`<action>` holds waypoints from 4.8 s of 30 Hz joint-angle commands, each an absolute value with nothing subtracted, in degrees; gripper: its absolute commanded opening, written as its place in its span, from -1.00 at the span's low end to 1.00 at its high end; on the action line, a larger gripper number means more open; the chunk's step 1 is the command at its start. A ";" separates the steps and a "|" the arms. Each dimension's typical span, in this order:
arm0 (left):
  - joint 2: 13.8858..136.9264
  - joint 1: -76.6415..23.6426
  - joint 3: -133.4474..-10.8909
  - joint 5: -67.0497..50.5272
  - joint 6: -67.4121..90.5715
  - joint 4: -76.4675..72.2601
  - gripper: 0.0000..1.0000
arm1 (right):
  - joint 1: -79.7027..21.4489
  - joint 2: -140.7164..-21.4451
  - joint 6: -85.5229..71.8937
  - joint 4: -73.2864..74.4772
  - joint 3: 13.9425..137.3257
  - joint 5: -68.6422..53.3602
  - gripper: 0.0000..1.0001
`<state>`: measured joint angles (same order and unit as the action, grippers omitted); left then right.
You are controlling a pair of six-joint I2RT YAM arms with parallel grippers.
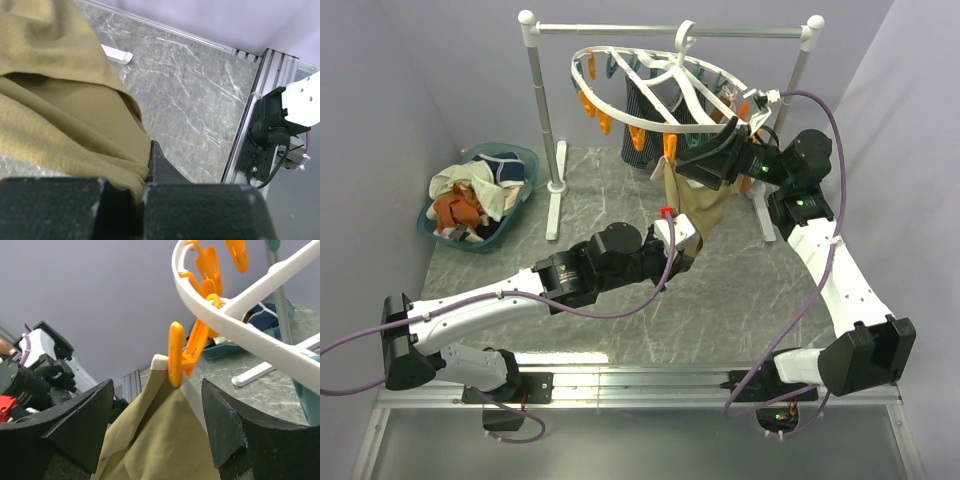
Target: Remove the underwear clipped to the hanger
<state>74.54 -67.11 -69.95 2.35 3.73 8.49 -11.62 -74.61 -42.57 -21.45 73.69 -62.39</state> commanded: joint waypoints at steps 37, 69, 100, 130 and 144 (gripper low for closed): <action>79.01 -70.49 -79.89 -2.81 0.62 8.96 -0.99 | -13.27 -71.64 -46.32 -20.58 71.19 -46.68 0.55; 80.07 -72.60 -76.91 -1.33 -1.31 7.47 -0.99 | -16.44 -80.86 -74.35 -57.21 68.03 -45.35 0.52; 76.46 -64.34 -66.27 -0.62 -2.64 7.29 -0.99 | -15.47 -82.70 -73.65 -56.43 72.07 -52.12 -0.67; 72.87 -62.84 -64.69 2.19 3.69 8.96 -0.99 | -15.03 -52.58 -20.41 8.97 63.99 -18.74 0.50; 64.60 -62.75 -65.92 2.99 6.94 13.01 -0.99 | -4.05 -47.98 -18.98 -2.26 51.60 -27.67 0.70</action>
